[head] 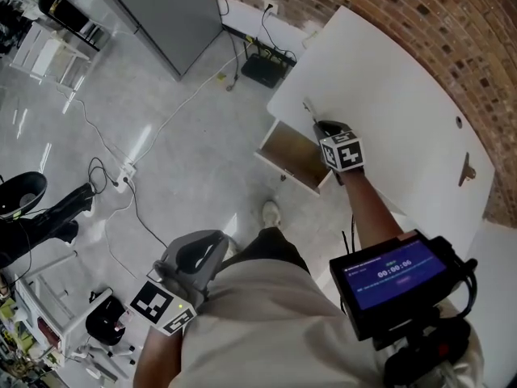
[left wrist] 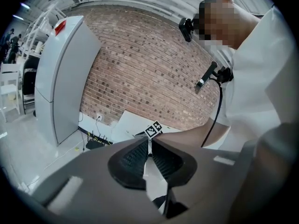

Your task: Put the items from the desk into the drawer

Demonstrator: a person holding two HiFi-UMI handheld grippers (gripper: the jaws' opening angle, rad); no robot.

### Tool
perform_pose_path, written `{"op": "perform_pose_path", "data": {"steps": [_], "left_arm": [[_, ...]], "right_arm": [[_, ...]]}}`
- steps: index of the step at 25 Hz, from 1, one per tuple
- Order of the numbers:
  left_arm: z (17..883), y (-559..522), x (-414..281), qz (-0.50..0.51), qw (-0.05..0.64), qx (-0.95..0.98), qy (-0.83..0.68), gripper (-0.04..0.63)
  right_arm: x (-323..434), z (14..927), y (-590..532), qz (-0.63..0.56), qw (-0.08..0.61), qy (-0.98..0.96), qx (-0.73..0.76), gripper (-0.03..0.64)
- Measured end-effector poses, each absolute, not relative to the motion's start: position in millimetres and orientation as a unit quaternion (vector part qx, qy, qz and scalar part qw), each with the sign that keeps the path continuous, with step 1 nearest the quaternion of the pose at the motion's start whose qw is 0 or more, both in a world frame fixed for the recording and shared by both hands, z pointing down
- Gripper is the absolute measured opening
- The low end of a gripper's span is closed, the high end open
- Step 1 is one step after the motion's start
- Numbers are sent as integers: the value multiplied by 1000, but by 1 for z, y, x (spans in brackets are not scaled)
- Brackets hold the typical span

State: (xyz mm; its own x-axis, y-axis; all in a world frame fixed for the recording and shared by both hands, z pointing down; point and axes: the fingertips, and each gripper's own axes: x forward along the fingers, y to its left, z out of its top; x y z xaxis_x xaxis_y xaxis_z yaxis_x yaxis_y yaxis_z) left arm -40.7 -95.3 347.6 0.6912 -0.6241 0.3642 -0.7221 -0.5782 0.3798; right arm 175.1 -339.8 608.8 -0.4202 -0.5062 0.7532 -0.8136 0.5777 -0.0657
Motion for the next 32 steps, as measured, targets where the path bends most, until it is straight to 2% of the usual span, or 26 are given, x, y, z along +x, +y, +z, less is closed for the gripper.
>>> {"op": "perform_pose_path", "data": {"steps": [19,32], "left_arm": [[366,-30,-79,96,285,877,-374,29],[387,-12,-79,122,318,860,-381,29]], "right_arm": [[115,639,-253,226,377,-821,366,44],[122,735,-238,251,409,-809,340,44]]}}
